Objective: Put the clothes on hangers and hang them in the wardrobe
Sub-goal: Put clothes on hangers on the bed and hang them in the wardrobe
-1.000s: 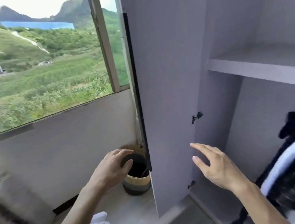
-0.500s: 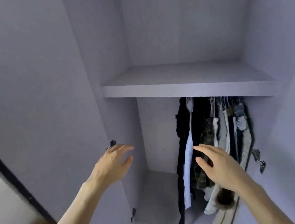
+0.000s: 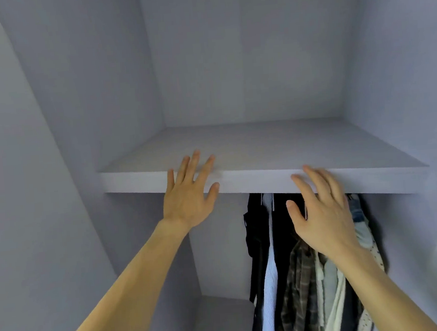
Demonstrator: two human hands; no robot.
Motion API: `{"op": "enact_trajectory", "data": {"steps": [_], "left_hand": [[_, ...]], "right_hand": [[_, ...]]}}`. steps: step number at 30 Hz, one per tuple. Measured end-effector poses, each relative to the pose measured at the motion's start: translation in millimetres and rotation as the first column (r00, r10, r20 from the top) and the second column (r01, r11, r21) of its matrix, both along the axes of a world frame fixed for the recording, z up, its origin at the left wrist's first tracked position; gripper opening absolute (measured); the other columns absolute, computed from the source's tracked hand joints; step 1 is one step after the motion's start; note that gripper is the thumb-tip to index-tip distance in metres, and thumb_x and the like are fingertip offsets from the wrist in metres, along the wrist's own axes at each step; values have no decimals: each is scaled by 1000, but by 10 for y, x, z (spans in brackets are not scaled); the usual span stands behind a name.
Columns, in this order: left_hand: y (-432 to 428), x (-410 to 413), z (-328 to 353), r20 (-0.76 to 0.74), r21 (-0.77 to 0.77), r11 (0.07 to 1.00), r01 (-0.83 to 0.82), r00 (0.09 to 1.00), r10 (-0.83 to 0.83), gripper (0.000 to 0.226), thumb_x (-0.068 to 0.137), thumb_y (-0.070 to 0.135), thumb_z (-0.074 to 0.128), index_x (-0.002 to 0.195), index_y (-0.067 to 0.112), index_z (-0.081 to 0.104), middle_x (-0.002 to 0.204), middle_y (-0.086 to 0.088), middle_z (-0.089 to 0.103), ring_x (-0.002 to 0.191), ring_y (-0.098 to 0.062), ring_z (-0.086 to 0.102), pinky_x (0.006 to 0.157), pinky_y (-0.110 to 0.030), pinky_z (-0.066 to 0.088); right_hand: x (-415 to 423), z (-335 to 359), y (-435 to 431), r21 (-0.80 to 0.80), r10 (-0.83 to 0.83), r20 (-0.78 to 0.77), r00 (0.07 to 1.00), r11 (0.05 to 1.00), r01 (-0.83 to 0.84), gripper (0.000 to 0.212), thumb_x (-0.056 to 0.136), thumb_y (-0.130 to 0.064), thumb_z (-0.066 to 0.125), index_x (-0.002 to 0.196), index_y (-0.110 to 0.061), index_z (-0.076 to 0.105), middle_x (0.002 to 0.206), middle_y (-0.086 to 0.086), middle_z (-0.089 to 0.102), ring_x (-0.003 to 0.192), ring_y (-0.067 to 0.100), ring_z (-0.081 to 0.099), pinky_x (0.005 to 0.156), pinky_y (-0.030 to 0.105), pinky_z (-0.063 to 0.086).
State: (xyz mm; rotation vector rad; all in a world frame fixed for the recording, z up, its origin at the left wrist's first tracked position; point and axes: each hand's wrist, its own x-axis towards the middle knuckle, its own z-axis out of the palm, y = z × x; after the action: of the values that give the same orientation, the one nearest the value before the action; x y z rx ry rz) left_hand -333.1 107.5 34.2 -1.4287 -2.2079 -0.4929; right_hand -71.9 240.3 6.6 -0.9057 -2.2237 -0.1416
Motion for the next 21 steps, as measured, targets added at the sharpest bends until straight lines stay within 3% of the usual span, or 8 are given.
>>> {"op": "enact_trajectory", "data": {"steps": [4, 9, 11, 13, 14, 16, 19, 21], "left_hand": [[231, -178, -215, -60, 99, 995, -19, 998, 25, 62, 102, 58, 24, 159, 37, 7, 168, 3, 5, 155, -22, -1, 122, -57, 2], [324, -112, -629, -66, 338, 936, 98, 995, -80, 65, 101, 42, 44, 159, 25, 19, 167, -9, 4, 154, -30, -1, 123, -54, 2], [343, 28, -1043, -69, 336, 917, 216, 976, -205, 65, 97, 35, 50, 157, 24, 27, 166, -12, 10, 154, -32, 7, 123, -56, 7], [407, 209, -1470, -31, 240, 913, 330, 943, -332, 60, 94, 33, 53, 152, 26, 35, 162, -10, 25, 151, -30, 21, 119, -58, 21], [467, 296, -1607, 52, 189, 919, 346, 931, -361, 57, 95, 35, 52, 149, 26, 38, 158, -7, 32, 147, -27, 29, 116, -56, 30], [699, 436, -1667, 360, 125, 957, 262, 887, -290, 56, 97, 44, 48, 149, 25, 37, 152, -2, 41, 137, -22, 41, 111, -48, 40], [1201, 479, -1493, 785, -3, 988, 153, 613, -92, 70, 94, 57, 47, 153, 23, 28, 148, -4, 43, 131, -24, 48, 107, -44, 45], [1440, 465, -1387, 853, -90, 978, 187, 521, -21, 68, 97, 49, 47, 154, 20, 24, 146, -9, 49, 127, -28, 53, 105, -43, 46]], "right_hand": [[-320, 17, 304, 168, -126, -66, 990, 976, 135, 56, 98, -48, 39, 151, -27, 38, 159, 4, 32, 151, 27, 18, 121, 56, 2], [-643, -192, 613, 374, -150, -285, 947, 892, 254, 43, 96, -42, 47, 130, -20, 59, 135, 8, 57, 135, 29, 41, 118, 60, 14], [-713, -244, 691, 430, -155, -345, 926, 851, 302, 43, 94, -41, 45, 128, -20, 61, 131, 9, 59, 133, 29, 43, 117, 58, 16], [-731, -259, 735, 474, -148, -352, 924, 824, 312, 44, 94, -41, 43, 129, -20, 59, 131, 9, 59, 132, 29, 44, 117, 58, 17], [-725, -258, 742, 491, -142, -349, 926, 815, 309, 45, 95, -41, 42, 131, -20, 58, 131, 9, 59, 132, 29, 44, 117, 58, 17], [-722, -266, 757, 504, -134, -347, 928, 808, 305, 46, 95, -41, 40, 132, -19, 57, 131, 9, 58, 133, 29, 44, 117, 59, 17], [-735, -261, 749, 495, -135, -351, 927, 813, 306, 47, 96, -42, 38, 133, -19, 55, 132, 9, 58, 134, 29, 43, 117, 59, 17], [-718, -255, 740, 485, -134, -332, 934, 825, 290, 47, 96, -43, 37, 134, -20, 53, 133, 9, 57, 135, 29, 42, 117, 59, 16]]}}
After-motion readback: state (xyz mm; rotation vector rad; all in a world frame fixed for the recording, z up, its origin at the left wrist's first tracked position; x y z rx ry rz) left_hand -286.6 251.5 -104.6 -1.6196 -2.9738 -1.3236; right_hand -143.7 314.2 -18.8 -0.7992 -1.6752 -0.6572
